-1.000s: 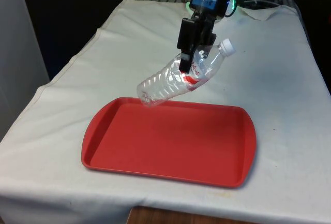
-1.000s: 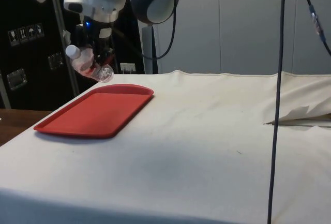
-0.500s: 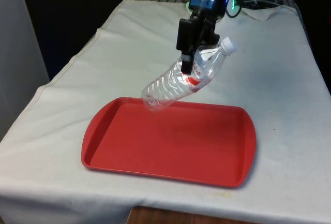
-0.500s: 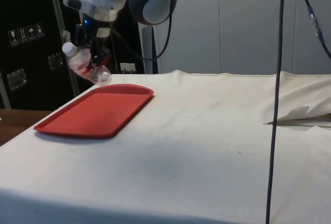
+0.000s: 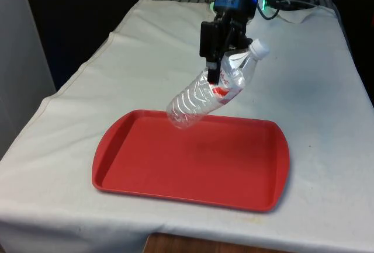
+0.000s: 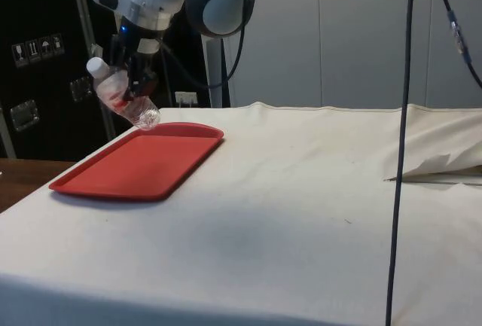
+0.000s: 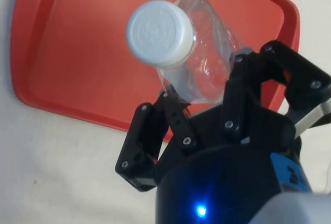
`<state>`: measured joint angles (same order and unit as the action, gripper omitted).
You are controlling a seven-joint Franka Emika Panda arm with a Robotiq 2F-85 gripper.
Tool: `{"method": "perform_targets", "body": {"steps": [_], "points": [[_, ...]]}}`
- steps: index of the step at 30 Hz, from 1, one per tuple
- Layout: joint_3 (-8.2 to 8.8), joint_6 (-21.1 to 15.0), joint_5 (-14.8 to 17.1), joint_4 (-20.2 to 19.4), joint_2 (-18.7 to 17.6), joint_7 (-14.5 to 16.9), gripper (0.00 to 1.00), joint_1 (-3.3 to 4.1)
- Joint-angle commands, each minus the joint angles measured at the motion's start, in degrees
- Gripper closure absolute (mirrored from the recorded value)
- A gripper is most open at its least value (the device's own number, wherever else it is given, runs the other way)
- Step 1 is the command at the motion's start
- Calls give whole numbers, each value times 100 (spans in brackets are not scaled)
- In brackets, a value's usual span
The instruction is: Place the bottle upright on the tray.
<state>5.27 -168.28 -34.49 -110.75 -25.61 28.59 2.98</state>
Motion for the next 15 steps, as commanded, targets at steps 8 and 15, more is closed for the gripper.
{"method": "perform_targets", "body": {"steps": [8, 15], "points": [[-74, -229, 350, -69, -11, -40, 83, -52], [-92, -350, 590, -97, -23, -103, 83, -52]]}}
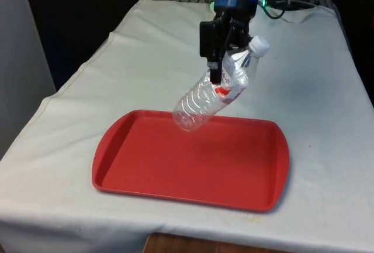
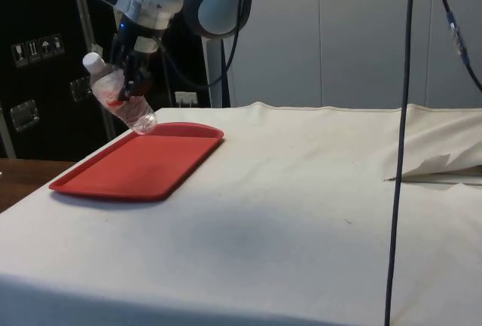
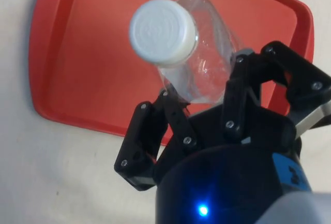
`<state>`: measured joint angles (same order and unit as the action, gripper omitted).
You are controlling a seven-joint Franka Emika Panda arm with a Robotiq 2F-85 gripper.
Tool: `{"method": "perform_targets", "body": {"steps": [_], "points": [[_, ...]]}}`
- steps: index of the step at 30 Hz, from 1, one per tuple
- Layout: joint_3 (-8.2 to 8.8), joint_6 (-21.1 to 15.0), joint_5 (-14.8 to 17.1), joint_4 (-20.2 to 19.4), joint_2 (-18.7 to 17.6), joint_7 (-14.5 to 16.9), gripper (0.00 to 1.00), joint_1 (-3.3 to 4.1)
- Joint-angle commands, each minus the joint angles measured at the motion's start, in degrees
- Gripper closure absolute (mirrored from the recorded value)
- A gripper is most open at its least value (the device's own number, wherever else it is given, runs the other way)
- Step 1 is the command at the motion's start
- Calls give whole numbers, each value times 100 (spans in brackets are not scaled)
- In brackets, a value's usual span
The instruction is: Place the bottle upright on the tray.
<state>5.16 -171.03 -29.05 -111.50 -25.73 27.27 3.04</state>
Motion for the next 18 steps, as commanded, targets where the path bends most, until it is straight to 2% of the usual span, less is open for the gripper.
{"method": "perform_targets", "body": {"steps": [1, 2, 3, 4, 9, 10, 11, 18], "points": [[-80, -109, 97, -34, -11, 0, 83, -63], [-86, -126, 126, -40, -11, -17, 83, -63], [0, -34, 52, -6, 0, -34, 83, 0], [-92, -143, 160, -40, -11, -34, 83, -63], [-103, -246, 315, -74, -17, -120, 83, -63], [-11, -166, 246, -46, 0, -143, 83, 0], [-103, -264, 344, -74, -17, -138, 83, -63], [-115, -413, 510, -97, -29, -321, 83, -63]]}}
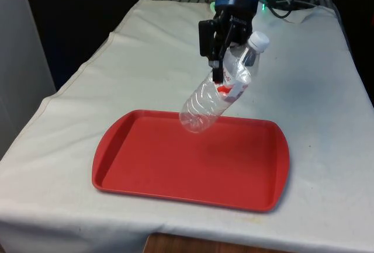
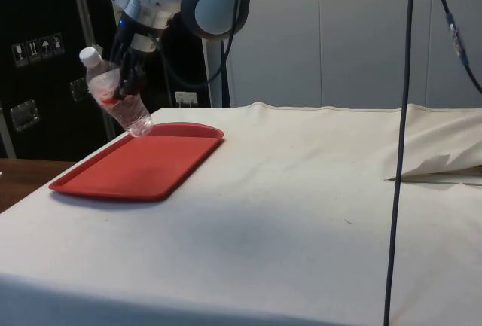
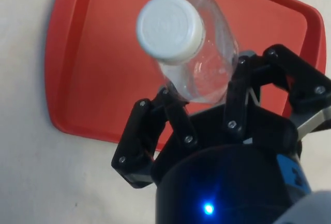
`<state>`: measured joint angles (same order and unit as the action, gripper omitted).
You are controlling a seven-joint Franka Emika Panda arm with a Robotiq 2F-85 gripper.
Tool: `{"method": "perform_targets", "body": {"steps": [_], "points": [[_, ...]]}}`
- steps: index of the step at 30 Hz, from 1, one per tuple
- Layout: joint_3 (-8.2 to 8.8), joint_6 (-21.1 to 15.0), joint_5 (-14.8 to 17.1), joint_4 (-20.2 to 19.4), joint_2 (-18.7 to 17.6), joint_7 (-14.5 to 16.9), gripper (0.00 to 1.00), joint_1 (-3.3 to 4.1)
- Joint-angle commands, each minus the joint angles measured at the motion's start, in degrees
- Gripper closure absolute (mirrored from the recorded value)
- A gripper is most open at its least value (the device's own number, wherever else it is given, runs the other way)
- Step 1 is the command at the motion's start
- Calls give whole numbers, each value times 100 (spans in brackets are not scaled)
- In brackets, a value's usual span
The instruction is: Place the bottle upright on the tray.
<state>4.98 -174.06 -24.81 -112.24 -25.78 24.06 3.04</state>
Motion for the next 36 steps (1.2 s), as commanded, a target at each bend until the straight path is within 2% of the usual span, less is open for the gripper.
{"method": "perform_targets", "body": {"steps": [1, 2, 9, 10, 11, 17, 18, 19, 26, 27, 28, 31, 33, 34, 35, 36], "points": [[0, -29, 17, -6, 0, -29, 83, 0], [-97, -138, 97, -23, -29, -34, 83, -63], [-109, -315, 178, -34, -69, -292, 83, -63], [0, -252, 109, -23, -52, -338, 83, 0], [-109, -338, 178, -34, -74, -332, 83, -69], [-120, -510, 183, 0, -160, -613, 83, -86], [0, -418, 109, -6, -115, -630, 83, 0], [-120, -533, 178, 6, -178, -653, 83, -86], [-109, -728, 298, 0, -292, -865, 83, -115], [23, -642, 252, 17, -264, -877, 83, -17], [-109, -773, 350, 6, -327, -894, 83, -120], [-115, -848, 435, 11, -378, -934, 83, -132], [-115, -894, 493, 11, -407, -951, 83, -132], [23, -825, 464, 17, -378, -963, 83, -40], [-115, -917, 521, 17, -424, -963, 83, -138], [-115, -951, 573, 23, -458, -985, 83, -149]]}}
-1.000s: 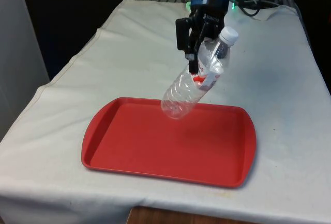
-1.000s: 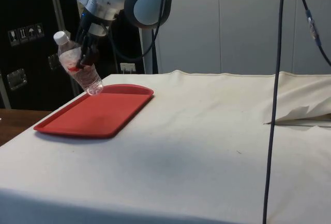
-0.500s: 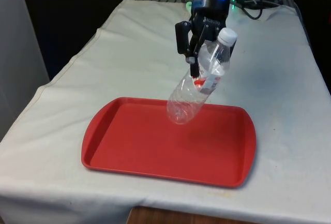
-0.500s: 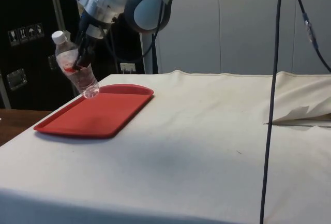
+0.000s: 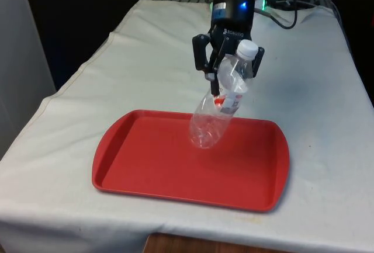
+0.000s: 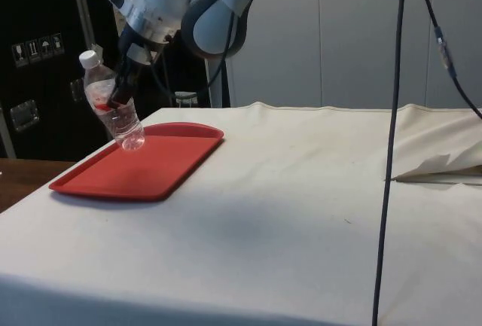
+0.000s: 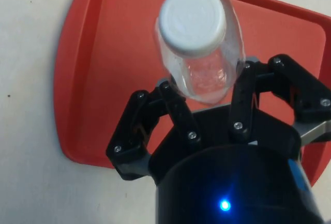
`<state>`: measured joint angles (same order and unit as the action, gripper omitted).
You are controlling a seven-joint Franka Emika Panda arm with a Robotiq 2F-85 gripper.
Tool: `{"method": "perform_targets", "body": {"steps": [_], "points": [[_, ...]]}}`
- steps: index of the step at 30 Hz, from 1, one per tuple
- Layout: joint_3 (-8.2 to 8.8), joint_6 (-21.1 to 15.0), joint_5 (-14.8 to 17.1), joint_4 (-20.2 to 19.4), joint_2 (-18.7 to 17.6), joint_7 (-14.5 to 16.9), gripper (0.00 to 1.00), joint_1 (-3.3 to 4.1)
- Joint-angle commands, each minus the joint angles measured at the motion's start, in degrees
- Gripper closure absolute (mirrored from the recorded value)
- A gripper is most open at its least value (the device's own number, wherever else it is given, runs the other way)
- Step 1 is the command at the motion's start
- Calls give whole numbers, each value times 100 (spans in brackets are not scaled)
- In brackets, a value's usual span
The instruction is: Place the bottle upright on the tray.
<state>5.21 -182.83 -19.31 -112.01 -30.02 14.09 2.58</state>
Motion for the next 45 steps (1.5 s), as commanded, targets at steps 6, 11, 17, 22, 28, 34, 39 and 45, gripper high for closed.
{"method": "perform_targets", "body": {"steps": [6, 11, 17, 22, 28, 34, 39, 45], "points": [[0, -155, 160, 17, -115, -97, 83, -23], [-166, -327, 286, 11, -206, -195, 83, -160], [-172, -384, 344, 6, -246, -298, 83, -212], [0, -344, 350, 17, -241, -453, 83, -103], [-172, -481, 367, 6, -292, -688, 83, -258], [-166, -533, 361, 6, -321, -911, 83, -281], [11, -516, 350, 17, -327, -1112, 83, -183], [-103, -665, 350, 74, -447, -1301, 83, -338]]}}
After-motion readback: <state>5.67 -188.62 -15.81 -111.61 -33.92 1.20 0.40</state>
